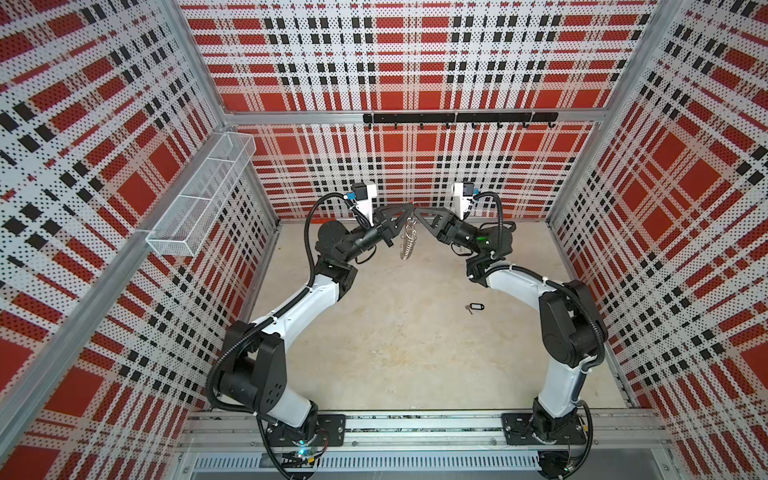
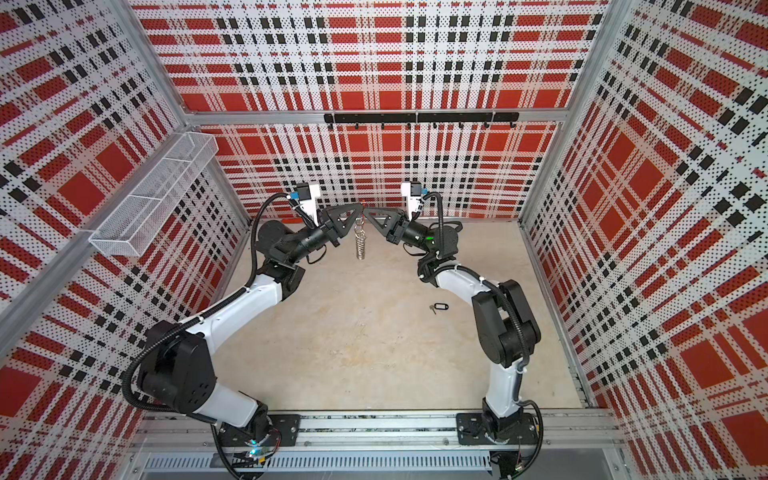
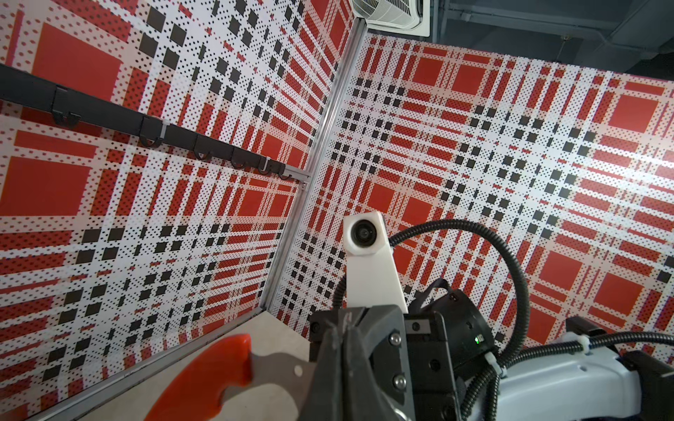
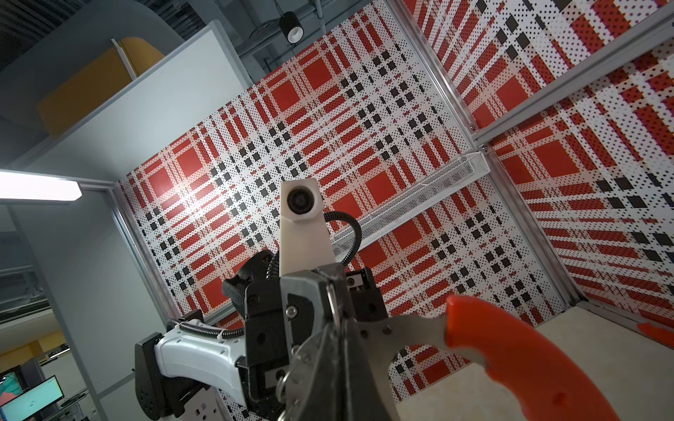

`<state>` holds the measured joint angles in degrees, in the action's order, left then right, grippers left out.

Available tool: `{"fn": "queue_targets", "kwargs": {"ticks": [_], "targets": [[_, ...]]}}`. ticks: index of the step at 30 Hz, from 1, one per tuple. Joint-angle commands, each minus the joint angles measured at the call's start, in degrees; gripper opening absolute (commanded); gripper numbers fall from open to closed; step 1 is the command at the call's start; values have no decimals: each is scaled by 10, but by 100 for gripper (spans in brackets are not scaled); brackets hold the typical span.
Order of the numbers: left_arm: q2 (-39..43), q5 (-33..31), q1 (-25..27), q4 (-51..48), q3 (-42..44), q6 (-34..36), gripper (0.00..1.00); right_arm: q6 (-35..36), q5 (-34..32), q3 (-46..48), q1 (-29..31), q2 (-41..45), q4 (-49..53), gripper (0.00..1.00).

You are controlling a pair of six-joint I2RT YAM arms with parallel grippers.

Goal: Put the keys on the keyring

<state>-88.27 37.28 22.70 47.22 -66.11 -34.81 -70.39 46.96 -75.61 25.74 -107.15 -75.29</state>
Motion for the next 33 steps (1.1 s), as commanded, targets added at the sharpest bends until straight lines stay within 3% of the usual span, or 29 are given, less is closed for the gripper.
{"fn": "queue_targets", "kwargs": {"ticks": [1, 4, 6, 8, 9, 12, 17, 33], "targets": [[-6, 28, 6, 9, -15, 4, 0, -5, 5, -24, 7, 1, -27, 0], [0, 31, 5, -7, -19, 23, 0, 17, 9, -16, 5, 13, 5, 3], [3, 36, 3, -39, -31, 46, 0, 62, 12, -1, -2, 34, 65, 27], [5, 46, -2, -76, -46, 65, 0, 112, 18, 13, -14, 59, 128, 39], [5, 55, -5, -94, -54, 73, 0, 138, 24, 19, -23, 72, 161, 41], [2, 86, -15, -148, -81, 91, 0, 202, 46, 18, -46, 98, 249, 42], [-2, 118, -22, -185, -109, 95, 0, 248, 92, -14, -58, 100, 319, 38], [-14, 133, -17, -191, -128, 86, 0, 173, 122, -29, -58, 85, 230, 34]]}}
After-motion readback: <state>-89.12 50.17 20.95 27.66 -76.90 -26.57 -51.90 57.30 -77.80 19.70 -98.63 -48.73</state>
